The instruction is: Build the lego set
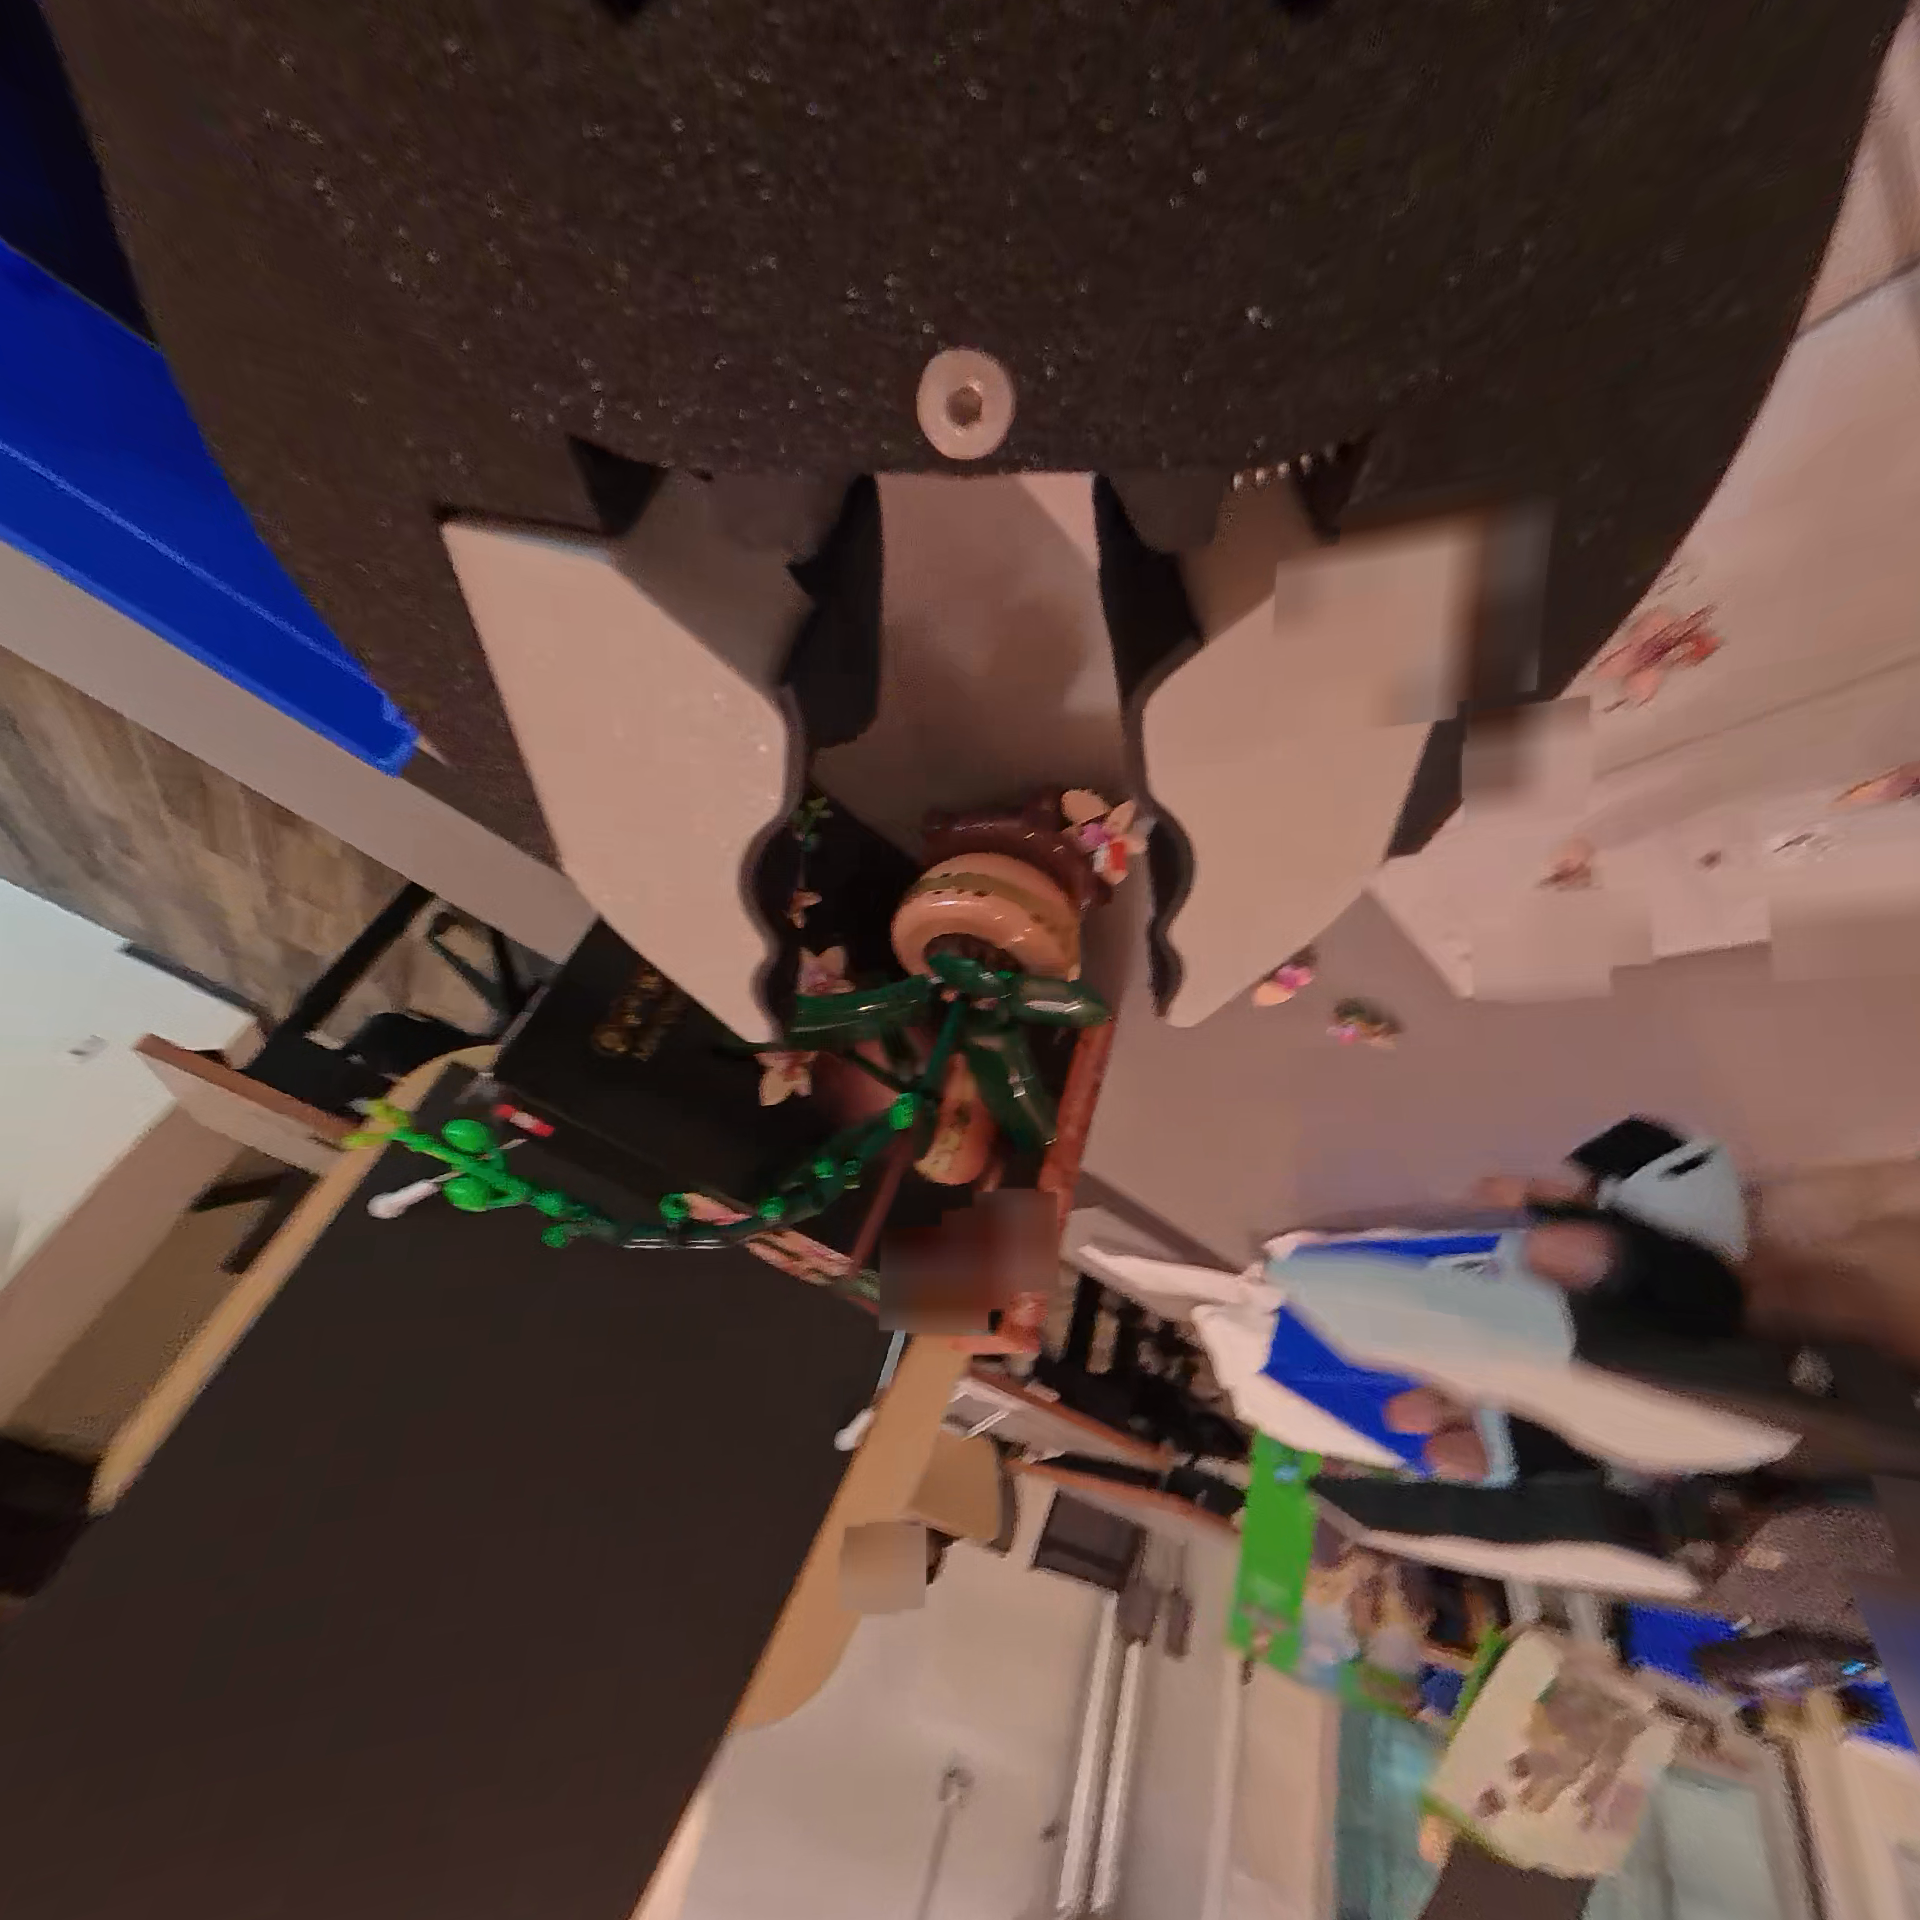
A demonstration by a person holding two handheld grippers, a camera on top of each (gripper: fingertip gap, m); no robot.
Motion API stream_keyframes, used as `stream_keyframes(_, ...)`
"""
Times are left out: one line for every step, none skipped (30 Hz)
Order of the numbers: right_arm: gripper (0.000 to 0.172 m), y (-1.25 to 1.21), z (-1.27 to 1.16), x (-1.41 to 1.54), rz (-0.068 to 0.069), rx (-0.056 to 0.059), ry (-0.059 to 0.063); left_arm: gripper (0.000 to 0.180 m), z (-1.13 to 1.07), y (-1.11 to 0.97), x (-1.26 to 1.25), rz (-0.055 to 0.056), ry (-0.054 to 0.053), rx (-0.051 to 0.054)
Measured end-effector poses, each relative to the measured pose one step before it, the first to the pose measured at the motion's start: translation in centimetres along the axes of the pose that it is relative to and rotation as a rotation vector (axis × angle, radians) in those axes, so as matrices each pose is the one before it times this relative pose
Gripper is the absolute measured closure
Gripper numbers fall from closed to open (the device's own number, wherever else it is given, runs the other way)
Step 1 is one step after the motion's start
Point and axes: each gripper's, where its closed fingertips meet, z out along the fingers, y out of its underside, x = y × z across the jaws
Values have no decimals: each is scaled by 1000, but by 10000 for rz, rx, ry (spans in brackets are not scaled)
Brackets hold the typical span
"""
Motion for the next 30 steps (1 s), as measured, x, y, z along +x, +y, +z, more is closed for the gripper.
stream_keyframes(94,71,200,868,-21,315,464,42,469,982,199,489,-173,-414)
stream_keyframes(80,-88,122,835,-179,406,479,34,455,810,223,415,-133,-389)
stream_keyframes(74,-107,43,515,-176,304,271,34,367,452,214,260,-90,-189)
stream_keyframes(66,-23,54,252,-50,176,114,34,271,94,187,76,-67,40)
stream_keyframes(59,74,86,279,59,8,159,34,162,-77,199,-24,-29,145)
stream_keyframes(53,0,92,91,185,41,46,34,83,-89,119,0,-36,129)
stream_keyframes(49,-107,60,11,193,101,-3,34,39,-66,-81,61,-106,88)
stream_keyframes(48,-117,12,85,147,123,55,34,14,-74,-262,75,-170,68)
stream_keyframes(47,-83,-20,180,47,84,113,34,-40,-94,-409,-3,-191,82)
stream_keyframes(44,-4,-37,266,-35,-11,160,34,-91,-167,-461,-120,-158,118)
stream_keyframes(40,15,-55,275,-76,-71,146,34,-124,-263,-496,-214,-138,159)
stream_keyframes(38,-15,-82,228,-121,-71,92,34,-136,-355,-490,-234,-125,182)
stream_keyframes(37,-119,-124,229,-115,4,68,34,-135,-371,-467,-164,-130,164)
stream_keyframes(37,-177,-119,248,-26,53,79,35,-130,-359,-393,-54,-104,139)
stream_keyframes(38,-117,-86,147,80,37,4,35,-87,-239,-262,22,-41,71)
stream_keyframes(38,-47,-43,-3,161,-3,-83,35,-56,-130,-196,29,-5,7)
stream_keyframes(38,48,-16,73,185,-51,-17,35,-46,-132,-154,-11,15,35)
stream_keyframes(37,43,0,51,132,-53,-10,35,-52,-145,-158,-41,5,53)
stream_keyframes(37,28,25,-90,65,-50,-81,35,-56,-115,-130,-29,5,31)
stream_keyframes(37,115,55,-177,10,-127,-125,35,-66,-91,-87,4,13,23)
stream_keyframes(37,294,44,-87,-40,-258,-45,35,-42,-67,-80,22,-5,16)
stream_keyframes(37,391,27,-92,-149,-330,-37,35,-18,-23,-68,8,-14,0)
stream_keyframes(36,382,11,-130,-234,-322,-38,35,-4,-19,30,-1,18,11)
stream_keyframes(36,288,25,-208,-260,-243,-64,35,20,37,130,-3,45,0)
stream_keyframes(36,227,38,-285,-236,-203,-118,35,34,143,187,26,69,-44)
stream_keyframes(35,205,73,-210,-138,-187,-52,35,69,181,209,51,66,-69)
stream_keyframes(33,107,77,-204,-104,-104,-42,34,74,193,214,50,73,-63)
stream_keyframes(33,59,76,-244,-147,-51,-80,34,75,191,185,23,78,-66)
stream_keyframes(32,100,84,-166,-155,-69,-29,34,61,124,94,-15,47,-27)
stream_keyframes(32,169,99,-122,-147,-118,-13,34,54,35,-1,-42,11,28)
